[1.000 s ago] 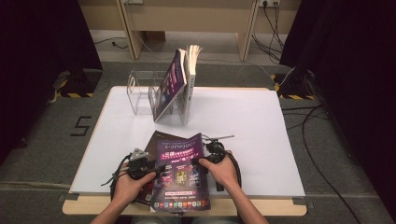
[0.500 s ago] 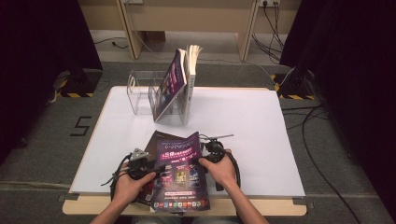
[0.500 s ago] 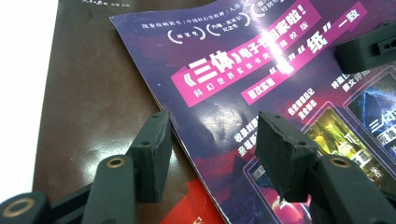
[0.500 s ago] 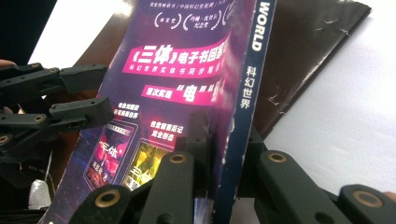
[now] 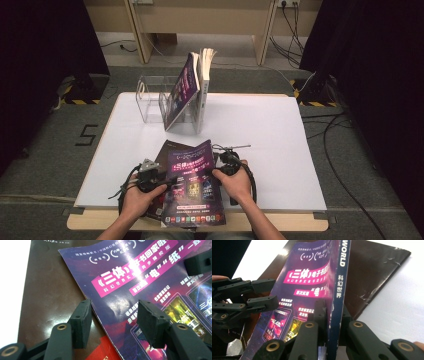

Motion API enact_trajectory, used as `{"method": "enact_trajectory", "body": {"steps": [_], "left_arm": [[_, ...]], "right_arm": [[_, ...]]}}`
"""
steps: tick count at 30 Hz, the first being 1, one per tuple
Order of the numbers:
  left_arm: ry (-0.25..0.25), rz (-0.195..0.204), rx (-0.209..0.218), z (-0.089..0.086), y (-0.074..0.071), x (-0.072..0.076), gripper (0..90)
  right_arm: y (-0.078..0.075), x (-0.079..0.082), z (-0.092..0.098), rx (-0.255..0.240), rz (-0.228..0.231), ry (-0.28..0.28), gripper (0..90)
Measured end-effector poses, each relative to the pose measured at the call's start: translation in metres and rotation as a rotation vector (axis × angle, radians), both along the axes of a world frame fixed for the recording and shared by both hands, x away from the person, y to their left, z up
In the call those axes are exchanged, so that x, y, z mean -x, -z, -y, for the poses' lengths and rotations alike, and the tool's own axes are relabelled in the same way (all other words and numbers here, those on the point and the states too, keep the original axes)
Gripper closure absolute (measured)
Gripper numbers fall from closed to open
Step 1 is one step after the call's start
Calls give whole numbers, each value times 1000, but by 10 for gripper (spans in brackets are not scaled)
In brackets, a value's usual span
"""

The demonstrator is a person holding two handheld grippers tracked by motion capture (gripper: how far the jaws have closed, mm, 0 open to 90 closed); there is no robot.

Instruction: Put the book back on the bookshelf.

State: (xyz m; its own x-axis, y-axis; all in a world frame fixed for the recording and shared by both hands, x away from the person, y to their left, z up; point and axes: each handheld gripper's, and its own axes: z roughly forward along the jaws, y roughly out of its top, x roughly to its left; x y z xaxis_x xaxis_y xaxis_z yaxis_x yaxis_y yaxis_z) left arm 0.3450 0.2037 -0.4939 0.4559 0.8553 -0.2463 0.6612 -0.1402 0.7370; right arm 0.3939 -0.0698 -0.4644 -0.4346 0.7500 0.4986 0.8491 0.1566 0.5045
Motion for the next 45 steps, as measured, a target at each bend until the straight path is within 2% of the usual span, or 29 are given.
{"method": "enact_trajectory", "body": {"steps": [6,12,20,24,33,40,45], "left_arm": [[-1,-1,1,0,0,0,450],[-2,1,6,0,0,0,447],[-8,2,13,-1,0,0,441],[-16,2,35,-3,0,-1,437],[-43,34,64,-10,-4,-1,430],[-84,87,104,-20,-8,5,424],[-110,109,97,-25,-5,6,419]], "right_arm": [[-1,1,-1,-3,0,10,838],[-7,5,-2,-11,49,13,842],[-11,8,-3,-28,88,14,843],[-18,9,-5,-45,130,6,844],[-36,14,-13,-48,252,-4,843],[-52,17,-19,-63,341,-2,843],[-68,18,-25,-63,424,1,843]]}}
